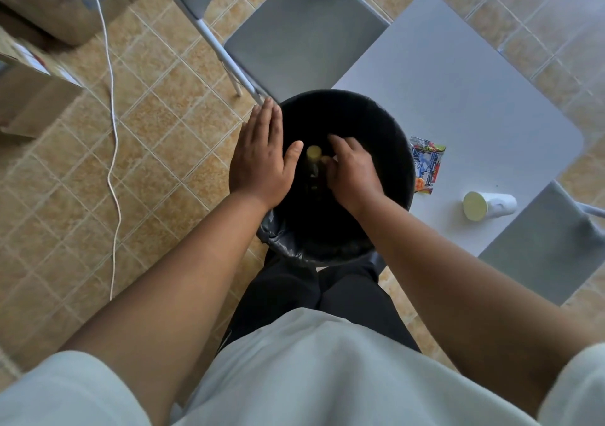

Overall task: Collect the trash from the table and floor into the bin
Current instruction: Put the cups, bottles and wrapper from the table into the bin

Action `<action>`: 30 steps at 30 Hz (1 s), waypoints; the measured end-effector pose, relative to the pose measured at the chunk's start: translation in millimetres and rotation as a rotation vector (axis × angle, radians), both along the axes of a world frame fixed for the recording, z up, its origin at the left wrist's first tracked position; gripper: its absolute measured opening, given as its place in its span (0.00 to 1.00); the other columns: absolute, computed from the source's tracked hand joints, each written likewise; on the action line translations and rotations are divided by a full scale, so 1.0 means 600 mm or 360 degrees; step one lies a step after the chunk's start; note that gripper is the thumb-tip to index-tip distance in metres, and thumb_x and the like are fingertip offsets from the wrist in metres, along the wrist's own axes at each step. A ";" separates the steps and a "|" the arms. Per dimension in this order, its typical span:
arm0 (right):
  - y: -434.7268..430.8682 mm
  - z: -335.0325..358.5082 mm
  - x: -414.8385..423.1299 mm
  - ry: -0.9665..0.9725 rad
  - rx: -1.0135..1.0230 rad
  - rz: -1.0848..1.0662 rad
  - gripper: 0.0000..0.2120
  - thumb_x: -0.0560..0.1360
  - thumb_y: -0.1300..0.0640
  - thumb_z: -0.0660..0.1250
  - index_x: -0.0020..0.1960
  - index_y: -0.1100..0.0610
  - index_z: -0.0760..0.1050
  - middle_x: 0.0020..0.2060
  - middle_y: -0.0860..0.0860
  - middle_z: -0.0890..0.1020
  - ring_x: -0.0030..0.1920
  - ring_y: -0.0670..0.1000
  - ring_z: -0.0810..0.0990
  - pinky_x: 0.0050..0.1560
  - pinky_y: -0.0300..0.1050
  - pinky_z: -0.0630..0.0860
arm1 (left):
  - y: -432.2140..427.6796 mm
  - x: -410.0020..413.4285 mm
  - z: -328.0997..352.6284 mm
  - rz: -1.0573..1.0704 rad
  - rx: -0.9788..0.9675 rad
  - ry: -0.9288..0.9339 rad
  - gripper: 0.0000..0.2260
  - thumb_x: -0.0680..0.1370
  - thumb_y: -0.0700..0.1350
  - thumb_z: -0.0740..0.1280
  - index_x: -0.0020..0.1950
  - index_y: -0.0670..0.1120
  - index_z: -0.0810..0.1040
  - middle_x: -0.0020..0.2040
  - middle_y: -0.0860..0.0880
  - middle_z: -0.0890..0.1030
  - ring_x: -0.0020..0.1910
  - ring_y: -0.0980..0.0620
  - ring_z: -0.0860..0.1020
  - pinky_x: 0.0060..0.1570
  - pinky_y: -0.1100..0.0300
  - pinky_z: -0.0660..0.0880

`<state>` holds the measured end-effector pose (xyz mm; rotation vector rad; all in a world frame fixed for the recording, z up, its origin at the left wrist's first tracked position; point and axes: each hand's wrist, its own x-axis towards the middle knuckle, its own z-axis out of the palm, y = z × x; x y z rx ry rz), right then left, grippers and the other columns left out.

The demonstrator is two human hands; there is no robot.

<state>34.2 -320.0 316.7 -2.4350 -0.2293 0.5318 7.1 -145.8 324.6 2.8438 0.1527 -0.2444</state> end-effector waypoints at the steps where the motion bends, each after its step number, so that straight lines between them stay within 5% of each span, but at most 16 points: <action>1: -0.007 0.007 -0.001 -0.0082 0.0043 -0.0005 0.22 0.81 0.58 0.62 0.74 0.58 0.68 0.65 0.56 0.74 0.61 0.58 0.77 0.59 0.51 0.77 | 0.000 0.000 0.000 0.0000 0.0003 0.0000 0.31 0.83 0.59 0.46 0.80 0.41 0.52 0.81 0.43 0.52 0.80 0.45 0.51 0.77 0.49 0.52; 5: -0.057 0.034 -0.005 -0.0717 -0.0011 -0.0004 0.15 0.78 0.61 0.66 0.64 0.63 0.77 0.57 0.59 0.81 0.56 0.60 0.79 0.55 0.50 0.78 | 0.000 -0.001 0.002 0.0000 0.0012 -0.0003 0.31 0.83 0.59 0.46 0.80 0.41 0.52 0.81 0.44 0.51 0.80 0.46 0.49 0.78 0.51 0.51; 8: -0.101 0.032 -0.008 -0.0995 -0.0222 -0.0028 0.15 0.78 0.63 0.66 0.64 0.64 0.77 0.59 0.61 0.80 0.64 0.63 0.75 0.63 0.57 0.74 | 0.001 -0.002 0.002 -0.0009 0.0009 -0.0009 0.31 0.83 0.59 0.46 0.80 0.41 0.52 0.81 0.44 0.51 0.80 0.46 0.49 0.78 0.51 0.51; 11: -0.127 0.025 -0.015 -0.0732 -0.0304 -0.0106 0.23 0.76 0.67 0.64 0.71 0.64 0.70 0.68 0.63 0.73 0.69 0.66 0.70 0.66 0.62 0.72 | 0.002 -0.002 0.001 -0.0014 0.0006 -0.0006 0.31 0.83 0.59 0.47 0.80 0.41 0.52 0.81 0.43 0.52 0.80 0.45 0.50 0.78 0.50 0.52; 14: -0.137 0.022 -0.016 -0.0437 -0.0232 -0.0114 0.31 0.74 0.71 0.62 0.76 0.60 0.63 0.72 0.61 0.69 0.66 0.67 0.73 0.58 0.62 0.77 | 0.001 -0.003 0.002 -0.0023 -0.0006 -0.0015 0.31 0.83 0.58 0.49 0.80 0.41 0.53 0.81 0.43 0.53 0.80 0.44 0.51 0.78 0.50 0.51; 24: -0.152 0.019 0.046 -0.0610 -0.0059 -0.0241 0.30 0.73 0.73 0.59 0.74 0.60 0.68 0.62 0.61 0.77 0.58 0.63 0.78 0.58 0.52 0.77 | -0.015 0.035 0.003 0.0019 -0.0107 -0.0037 0.31 0.83 0.58 0.50 0.80 0.41 0.51 0.81 0.43 0.51 0.80 0.45 0.49 0.78 0.53 0.49; 30: -0.189 0.000 0.096 -0.0601 -0.0131 -0.0260 0.30 0.75 0.71 0.59 0.75 0.56 0.66 0.63 0.59 0.76 0.59 0.63 0.78 0.60 0.54 0.76 | -0.042 0.086 0.005 -0.0028 -0.0179 -0.0043 0.32 0.82 0.59 0.51 0.80 0.40 0.51 0.81 0.43 0.49 0.80 0.45 0.47 0.78 0.50 0.50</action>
